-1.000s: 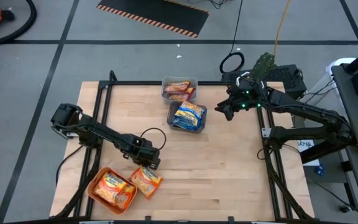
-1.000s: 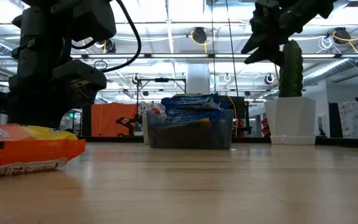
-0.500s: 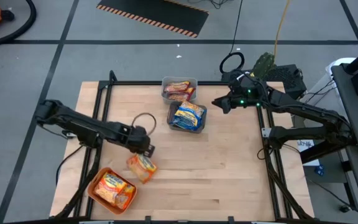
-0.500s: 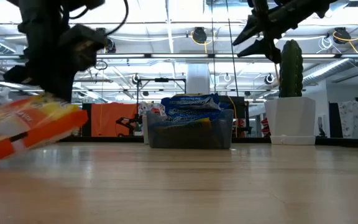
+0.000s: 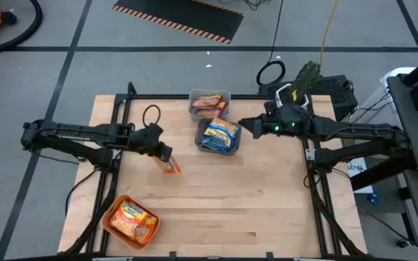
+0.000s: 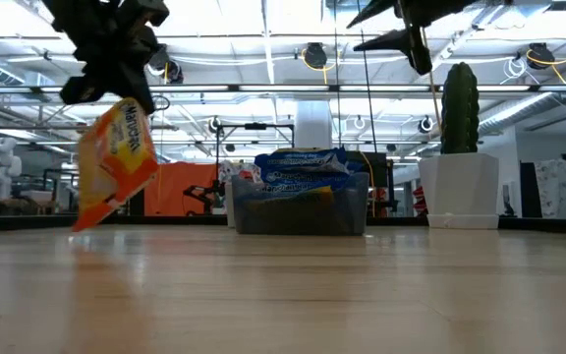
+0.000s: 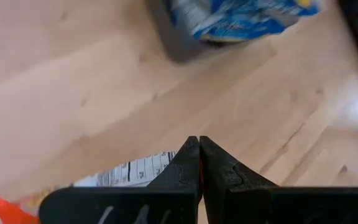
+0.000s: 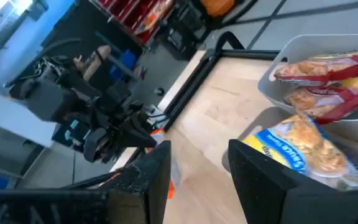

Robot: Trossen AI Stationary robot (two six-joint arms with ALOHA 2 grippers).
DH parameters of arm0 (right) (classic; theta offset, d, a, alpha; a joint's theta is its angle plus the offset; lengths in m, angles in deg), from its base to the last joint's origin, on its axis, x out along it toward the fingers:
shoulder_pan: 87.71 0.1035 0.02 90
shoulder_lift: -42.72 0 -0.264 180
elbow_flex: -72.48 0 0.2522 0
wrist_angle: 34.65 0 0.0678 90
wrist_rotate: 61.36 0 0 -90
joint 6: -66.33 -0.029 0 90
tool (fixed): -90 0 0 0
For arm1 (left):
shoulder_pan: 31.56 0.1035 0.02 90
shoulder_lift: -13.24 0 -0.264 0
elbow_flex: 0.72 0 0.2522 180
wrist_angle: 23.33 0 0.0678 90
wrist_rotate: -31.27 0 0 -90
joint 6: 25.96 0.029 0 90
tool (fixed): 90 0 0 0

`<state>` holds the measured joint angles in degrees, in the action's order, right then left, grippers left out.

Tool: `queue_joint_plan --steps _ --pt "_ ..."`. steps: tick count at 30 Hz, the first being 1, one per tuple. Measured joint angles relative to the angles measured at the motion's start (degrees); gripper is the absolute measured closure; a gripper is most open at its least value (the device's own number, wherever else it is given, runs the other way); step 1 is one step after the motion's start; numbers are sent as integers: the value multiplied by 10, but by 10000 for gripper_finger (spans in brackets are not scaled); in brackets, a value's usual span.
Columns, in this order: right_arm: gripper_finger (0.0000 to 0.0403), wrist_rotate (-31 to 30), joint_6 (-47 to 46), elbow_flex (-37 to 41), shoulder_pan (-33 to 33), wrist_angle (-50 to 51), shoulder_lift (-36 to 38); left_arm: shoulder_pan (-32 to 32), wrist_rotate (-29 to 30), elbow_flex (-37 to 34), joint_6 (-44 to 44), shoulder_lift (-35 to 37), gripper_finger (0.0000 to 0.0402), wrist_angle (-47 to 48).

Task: Sort Maruchan noodles
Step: Put the orange noodle pack into the orange bin

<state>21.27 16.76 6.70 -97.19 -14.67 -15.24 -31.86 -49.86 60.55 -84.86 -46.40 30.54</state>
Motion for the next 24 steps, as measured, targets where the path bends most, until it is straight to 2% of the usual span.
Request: queue_joint_plan --steps 5,8,17,24 --pt "248 -104 -16 -17 91 -72 -51 43 -54 2 85 8 401 -47" --pt "248 -147 -29 -60 128 -82 -107 66 -101 14 118 8 401 -54" --pt "242 -150 85 -216 154 -64 -290 127 -129 34 181 7 401 -128" --pt "182 -151 200 -276 153 -36 -348 163 -164 35 162 9 401 -179"
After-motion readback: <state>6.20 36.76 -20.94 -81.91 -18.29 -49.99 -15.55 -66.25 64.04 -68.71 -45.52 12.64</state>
